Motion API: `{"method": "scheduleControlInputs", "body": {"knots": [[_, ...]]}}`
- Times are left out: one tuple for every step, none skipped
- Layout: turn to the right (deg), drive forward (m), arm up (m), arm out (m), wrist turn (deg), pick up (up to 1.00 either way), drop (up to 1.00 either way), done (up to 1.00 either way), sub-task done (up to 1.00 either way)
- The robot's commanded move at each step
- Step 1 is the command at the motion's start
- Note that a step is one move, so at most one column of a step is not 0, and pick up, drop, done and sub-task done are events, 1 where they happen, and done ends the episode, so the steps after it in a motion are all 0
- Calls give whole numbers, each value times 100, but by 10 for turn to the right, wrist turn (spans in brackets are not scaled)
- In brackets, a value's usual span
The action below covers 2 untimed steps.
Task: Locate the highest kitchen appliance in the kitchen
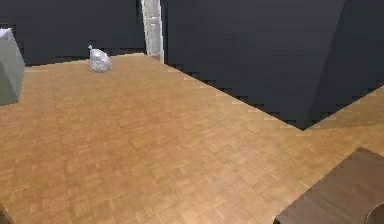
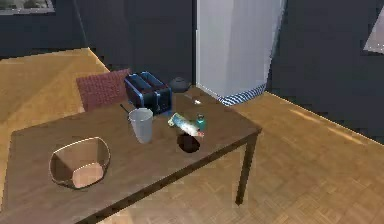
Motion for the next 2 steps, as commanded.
{"method": "scheduleControlInputs", "body": {"knots": [[-270, 0, 0, 0, 0, 0, 0, 0, 0], [0, 100, 0, 0, 0, 0, 0, 0, 0]]}}
